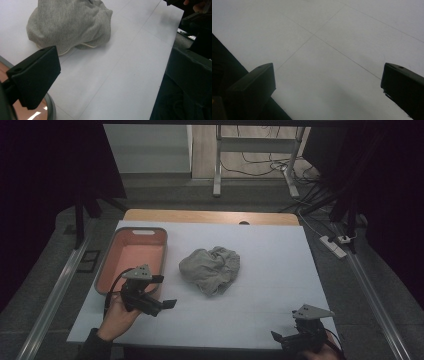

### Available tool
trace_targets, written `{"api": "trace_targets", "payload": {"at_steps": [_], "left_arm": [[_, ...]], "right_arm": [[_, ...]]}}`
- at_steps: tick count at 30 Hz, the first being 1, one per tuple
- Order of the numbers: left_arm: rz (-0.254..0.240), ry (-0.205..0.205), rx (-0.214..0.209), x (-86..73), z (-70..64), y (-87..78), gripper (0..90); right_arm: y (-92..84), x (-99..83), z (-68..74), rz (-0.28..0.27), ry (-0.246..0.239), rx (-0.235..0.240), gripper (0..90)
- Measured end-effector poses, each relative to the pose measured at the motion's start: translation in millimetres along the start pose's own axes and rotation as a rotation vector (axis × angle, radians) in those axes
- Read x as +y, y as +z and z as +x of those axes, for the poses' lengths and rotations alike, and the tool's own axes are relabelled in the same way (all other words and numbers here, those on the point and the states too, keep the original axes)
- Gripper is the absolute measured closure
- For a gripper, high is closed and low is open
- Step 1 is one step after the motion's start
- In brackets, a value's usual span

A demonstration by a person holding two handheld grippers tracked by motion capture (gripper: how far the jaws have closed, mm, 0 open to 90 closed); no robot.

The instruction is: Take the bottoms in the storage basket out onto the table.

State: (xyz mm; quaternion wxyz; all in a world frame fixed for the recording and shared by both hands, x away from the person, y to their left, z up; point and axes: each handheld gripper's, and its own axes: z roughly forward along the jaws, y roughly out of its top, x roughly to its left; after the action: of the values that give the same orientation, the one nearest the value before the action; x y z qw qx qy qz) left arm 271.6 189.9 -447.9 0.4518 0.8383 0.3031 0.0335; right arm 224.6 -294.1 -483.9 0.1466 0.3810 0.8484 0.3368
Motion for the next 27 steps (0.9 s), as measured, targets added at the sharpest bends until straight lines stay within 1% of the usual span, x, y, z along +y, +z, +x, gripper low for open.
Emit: {"api": "trace_targets", "payload": {"at_steps": [8,14,17,27], "left_arm": [[0.001,0.003,0.017,-6.2,-3.9,-5.1,0.0],[-0.015,-0.012,0.022,-11.0,-4.0,-10.7,0.0],[-0.023,-0.019,0.030,-13.7,-4.0,-12.5,0.0],[-0.029,-0.026,0.060,-24.3,-4.8,-18.1,0.0]], "right_arm": [[0.2,0.1,0.2,0.001,0.000,-0.001,0.0],[0.2,0.1,0.2,0.002,-0.001,0.000,0.0],[0.3,0.1,0.2,0.002,-0.001,-0.001,0.0],[0.3,0.1,0.2,0.003,-0.001,-0.002,0.0]]}}
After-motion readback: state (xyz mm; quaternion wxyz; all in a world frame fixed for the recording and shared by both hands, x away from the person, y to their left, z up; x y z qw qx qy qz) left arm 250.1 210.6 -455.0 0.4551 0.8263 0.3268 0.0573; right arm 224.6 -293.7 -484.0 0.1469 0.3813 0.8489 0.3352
